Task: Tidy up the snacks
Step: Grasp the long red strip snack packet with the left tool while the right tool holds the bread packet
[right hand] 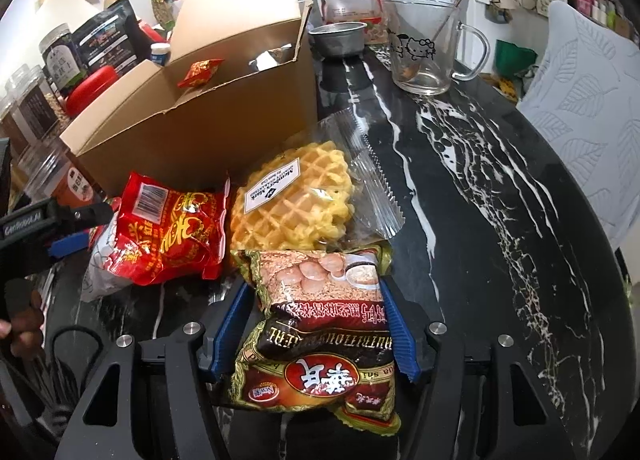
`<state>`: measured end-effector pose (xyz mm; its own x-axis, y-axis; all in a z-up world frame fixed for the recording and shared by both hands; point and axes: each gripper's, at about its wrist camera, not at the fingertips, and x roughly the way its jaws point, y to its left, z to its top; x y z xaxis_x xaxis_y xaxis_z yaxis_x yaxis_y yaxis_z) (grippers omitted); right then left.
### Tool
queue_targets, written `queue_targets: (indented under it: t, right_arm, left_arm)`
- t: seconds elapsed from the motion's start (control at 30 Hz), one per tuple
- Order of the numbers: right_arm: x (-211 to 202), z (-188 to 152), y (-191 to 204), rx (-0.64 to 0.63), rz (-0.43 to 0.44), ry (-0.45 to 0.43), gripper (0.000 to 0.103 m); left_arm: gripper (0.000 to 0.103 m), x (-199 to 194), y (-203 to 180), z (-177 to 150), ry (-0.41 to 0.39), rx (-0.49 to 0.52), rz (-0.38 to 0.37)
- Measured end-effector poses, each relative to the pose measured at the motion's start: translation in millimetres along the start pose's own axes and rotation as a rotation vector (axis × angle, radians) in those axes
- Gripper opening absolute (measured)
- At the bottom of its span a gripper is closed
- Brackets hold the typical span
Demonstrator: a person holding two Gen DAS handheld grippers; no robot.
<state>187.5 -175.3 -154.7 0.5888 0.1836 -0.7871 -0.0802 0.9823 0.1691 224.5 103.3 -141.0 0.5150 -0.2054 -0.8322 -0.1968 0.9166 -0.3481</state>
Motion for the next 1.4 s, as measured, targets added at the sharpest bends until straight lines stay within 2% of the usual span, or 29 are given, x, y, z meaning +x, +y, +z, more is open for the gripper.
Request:
queue_targets:
  t: [0.33,0.53,0.57,0.6,0.67,0.7,0.83,0.93,1.07,1.4]
  right_arm:
    - [2,2,1,-0.011,-0.008,0.001,0.063]
    - [3,3,1,-0.014,-0.012,0.0,0.063]
    - [3,3,2,-0.014,-0.013,0.0,0.063]
    - [3,3,2,-0.014,-0.014,0.0,0.063]
    - [4,3,2,-0.014,-0.016,0.001,0.063]
    - [4,4,2,-0.014,-0.017,0.002,0.063]
    - [4,4,1,-0.01,-0.011,-0.003,0.062]
    - [2,2,0,-0.019,-0.009,-0.012,0.052]
    - [0,1,1,-0.024,-0.006,-0.012,0.05]
    - [-9,-12,9,-0.055,0.025,-0.003,0.049]
  left_arm:
    - [0.084,1,4,-2,0.024,-0.031,-0.007]
    - [0.083,6,7,10,-0.005,-0.066,-0.007]
    - [0.068,6,9,10,-0.023,-0.077,-0.017]
    - [0.06,6,11,10,-0.029,-0.083,-0.022]
    - [0.036,7,16,9,-0.025,-0.11,-0.078]
    - [0.033,8,18,8,-0.017,-0.13,-0.108]
    - [0.025,3,15,3,-0.036,-0.121,-0.106]
    - [0.018,-7,10,-1,-0.055,-0.078,-0.086]
    - [0.011,-18,9,-5,-0.07,-0.046,-0.072]
    - [0.009,-42,1,-28,-0.062,0.091,-0.046]
